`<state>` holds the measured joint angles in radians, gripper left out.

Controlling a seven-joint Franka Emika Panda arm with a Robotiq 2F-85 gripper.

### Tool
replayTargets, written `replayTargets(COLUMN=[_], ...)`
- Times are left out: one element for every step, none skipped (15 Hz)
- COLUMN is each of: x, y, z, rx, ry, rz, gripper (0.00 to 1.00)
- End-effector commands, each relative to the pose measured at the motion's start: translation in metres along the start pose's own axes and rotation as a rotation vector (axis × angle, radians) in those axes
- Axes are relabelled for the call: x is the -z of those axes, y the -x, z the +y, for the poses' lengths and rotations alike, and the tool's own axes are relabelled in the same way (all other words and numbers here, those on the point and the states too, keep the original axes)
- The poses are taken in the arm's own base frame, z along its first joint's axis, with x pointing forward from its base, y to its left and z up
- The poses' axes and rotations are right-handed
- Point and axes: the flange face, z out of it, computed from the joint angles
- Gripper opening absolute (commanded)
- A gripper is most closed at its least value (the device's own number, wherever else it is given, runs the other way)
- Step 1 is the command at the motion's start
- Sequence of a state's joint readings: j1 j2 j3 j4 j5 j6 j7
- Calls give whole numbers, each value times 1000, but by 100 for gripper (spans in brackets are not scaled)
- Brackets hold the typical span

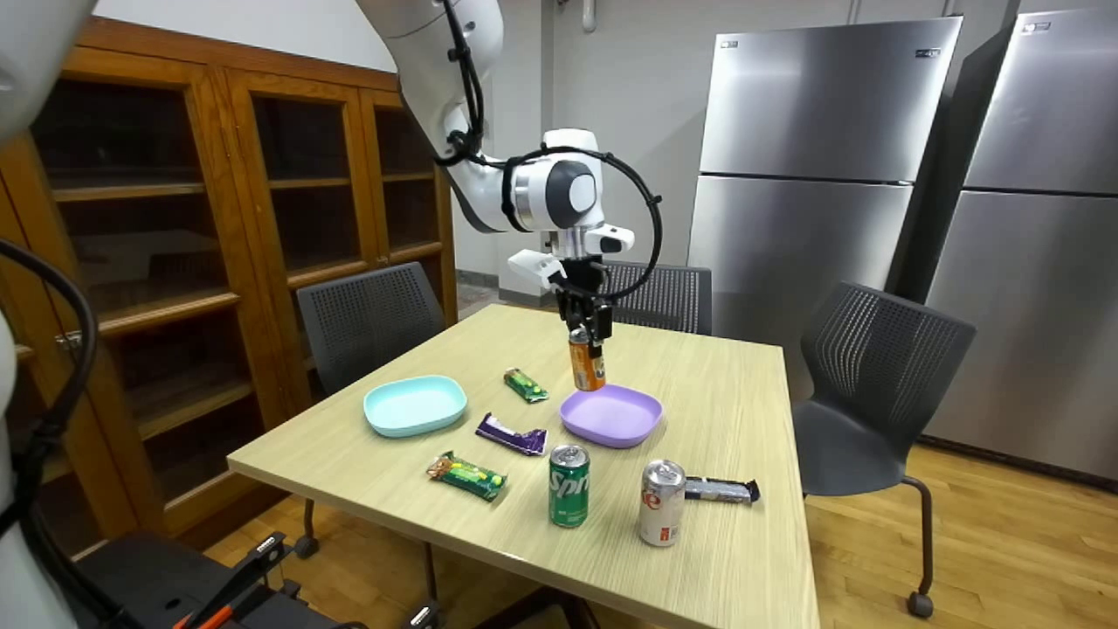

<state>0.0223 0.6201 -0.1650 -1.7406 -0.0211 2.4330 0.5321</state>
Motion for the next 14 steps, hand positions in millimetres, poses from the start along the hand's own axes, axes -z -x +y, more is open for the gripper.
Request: replayTargets(x=[-15, -19, -25, -29, -34, -37, -42, -45, -48, -51, -54, -56, -58, -61], y=[-25, -28, -32, -36, -40, -44, -48, -50, -53, -55, -58, -61, -63, -66], z=[-15, -19, -22, -25, -28, -31, -33, -36, -39, -42, -44, -47, -49, -52], rx=[-14, -17, -21, -24, -28, -32, -33, -33, -33, -34, -36, -36, -37, -37], ry=[4, 6, 7, 7, 8, 8, 9, 11, 14, 17, 14, 13, 13, 12], rz=[-27, -31, -34, -39, -43, -48, -55, -60, -63, -66, -71, -73, -75, -76], gripper=[39, 39, 39, 39, 39, 39, 39, 39, 39, 39, 39, 39, 39, 39])
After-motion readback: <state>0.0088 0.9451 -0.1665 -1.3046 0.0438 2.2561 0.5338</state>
